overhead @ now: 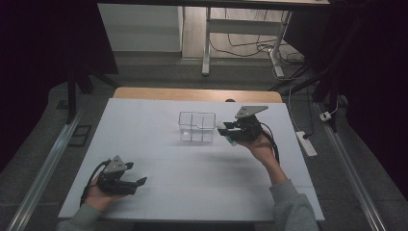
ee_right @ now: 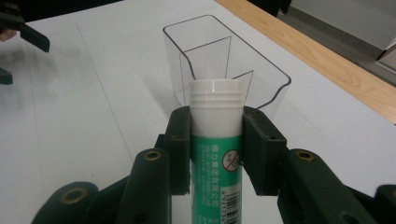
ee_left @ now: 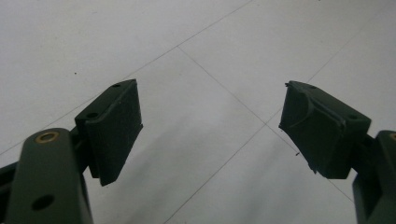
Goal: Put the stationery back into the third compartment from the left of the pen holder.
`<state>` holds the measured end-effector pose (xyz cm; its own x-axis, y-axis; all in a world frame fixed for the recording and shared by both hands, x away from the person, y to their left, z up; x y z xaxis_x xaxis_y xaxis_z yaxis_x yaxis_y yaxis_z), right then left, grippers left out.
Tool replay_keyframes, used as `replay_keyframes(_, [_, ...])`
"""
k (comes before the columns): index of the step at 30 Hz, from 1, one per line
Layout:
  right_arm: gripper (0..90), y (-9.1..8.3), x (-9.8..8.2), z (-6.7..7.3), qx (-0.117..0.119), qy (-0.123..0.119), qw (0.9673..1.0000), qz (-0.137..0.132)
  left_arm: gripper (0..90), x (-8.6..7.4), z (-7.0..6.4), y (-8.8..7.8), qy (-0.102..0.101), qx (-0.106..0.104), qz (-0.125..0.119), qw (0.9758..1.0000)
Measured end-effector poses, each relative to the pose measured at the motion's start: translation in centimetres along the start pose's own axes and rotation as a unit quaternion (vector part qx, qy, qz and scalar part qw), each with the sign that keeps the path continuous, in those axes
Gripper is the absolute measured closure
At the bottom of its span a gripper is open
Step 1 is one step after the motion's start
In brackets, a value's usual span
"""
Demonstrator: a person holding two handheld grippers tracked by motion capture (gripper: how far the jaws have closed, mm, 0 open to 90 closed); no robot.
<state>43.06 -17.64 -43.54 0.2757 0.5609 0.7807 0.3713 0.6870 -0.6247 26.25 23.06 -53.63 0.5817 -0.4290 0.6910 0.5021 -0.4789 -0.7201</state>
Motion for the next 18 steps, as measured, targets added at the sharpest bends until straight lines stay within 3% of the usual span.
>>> replay_keyframes(18, [64.7, -0.6, 1.5, 0.5, -0.027, 0.013, 0.9985, -0.045, 20.2, 0.0, 0.1, -0.1, 0.0, -0.002, -0.005, 1.0])
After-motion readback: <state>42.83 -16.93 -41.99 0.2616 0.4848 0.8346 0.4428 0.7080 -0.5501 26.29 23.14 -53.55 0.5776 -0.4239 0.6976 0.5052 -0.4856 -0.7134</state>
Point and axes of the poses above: each handheld gripper's, and its own axes: y roughly forward along the jaws, x roughly out of its top, z roughly to its left, the point moved 1 cm from there along y, roughly forward along the jaws, and after that the axes turned 4 degrees about z, right-handed, at the moved point
